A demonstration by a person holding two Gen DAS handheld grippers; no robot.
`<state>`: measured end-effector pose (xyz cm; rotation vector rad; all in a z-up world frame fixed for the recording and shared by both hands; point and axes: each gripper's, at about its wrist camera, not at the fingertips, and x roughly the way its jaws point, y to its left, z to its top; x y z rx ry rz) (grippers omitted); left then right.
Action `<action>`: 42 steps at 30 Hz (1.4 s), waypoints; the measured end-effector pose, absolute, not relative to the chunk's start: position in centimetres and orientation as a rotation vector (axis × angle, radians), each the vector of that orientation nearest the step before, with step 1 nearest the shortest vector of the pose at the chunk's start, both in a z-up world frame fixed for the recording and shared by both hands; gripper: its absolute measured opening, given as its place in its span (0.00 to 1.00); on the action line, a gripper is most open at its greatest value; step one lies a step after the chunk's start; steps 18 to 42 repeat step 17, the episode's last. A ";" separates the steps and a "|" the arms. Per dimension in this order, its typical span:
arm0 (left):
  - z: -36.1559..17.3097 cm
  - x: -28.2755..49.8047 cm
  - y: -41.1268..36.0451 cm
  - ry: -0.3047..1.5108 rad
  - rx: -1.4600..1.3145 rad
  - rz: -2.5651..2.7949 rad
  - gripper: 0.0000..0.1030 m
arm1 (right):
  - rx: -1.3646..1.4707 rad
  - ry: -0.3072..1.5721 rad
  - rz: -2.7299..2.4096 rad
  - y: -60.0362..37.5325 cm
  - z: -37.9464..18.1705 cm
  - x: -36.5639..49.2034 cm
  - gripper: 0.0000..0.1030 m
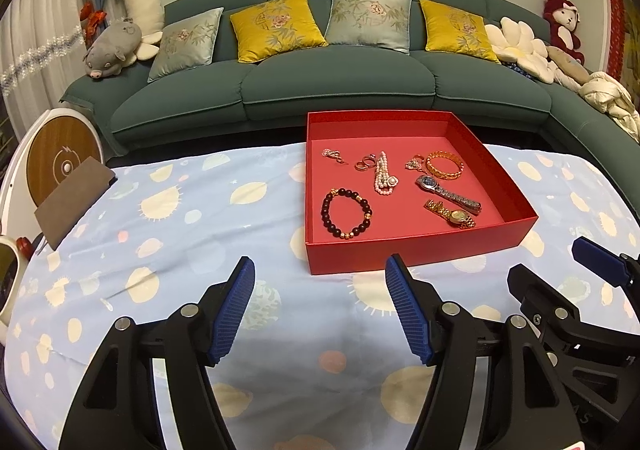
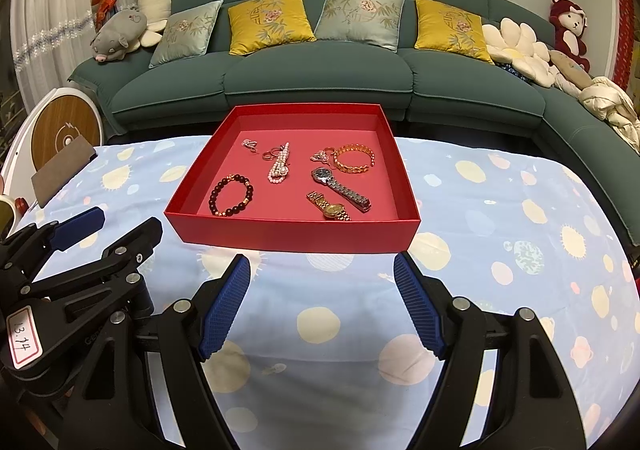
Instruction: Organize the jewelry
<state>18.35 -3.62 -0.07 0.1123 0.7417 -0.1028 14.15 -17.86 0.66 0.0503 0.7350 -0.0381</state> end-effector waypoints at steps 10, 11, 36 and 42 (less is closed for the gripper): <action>-0.2 18.6 -3.4 0.757 0.103 -0.105 0.68 | 0.053 0.736 -0.044 -17.9 0.5 14.1 0.70; -0.2 18.6 -3.4 0.759 0.099 -0.101 0.68 | 0.052 0.736 -0.042 -17.9 0.5 14.1 0.70; -0.3 18.5 -3.5 0.746 0.109 -0.098 0.68 | 0.047 0.733 -0.049 -17.8 0.4 14.0 0.70; -0.3 18.5 -3.5 0.746 0.109 -0.098 0.68 | 0.047 0.733 -0.049 -17.8 0.4 14.0 0.70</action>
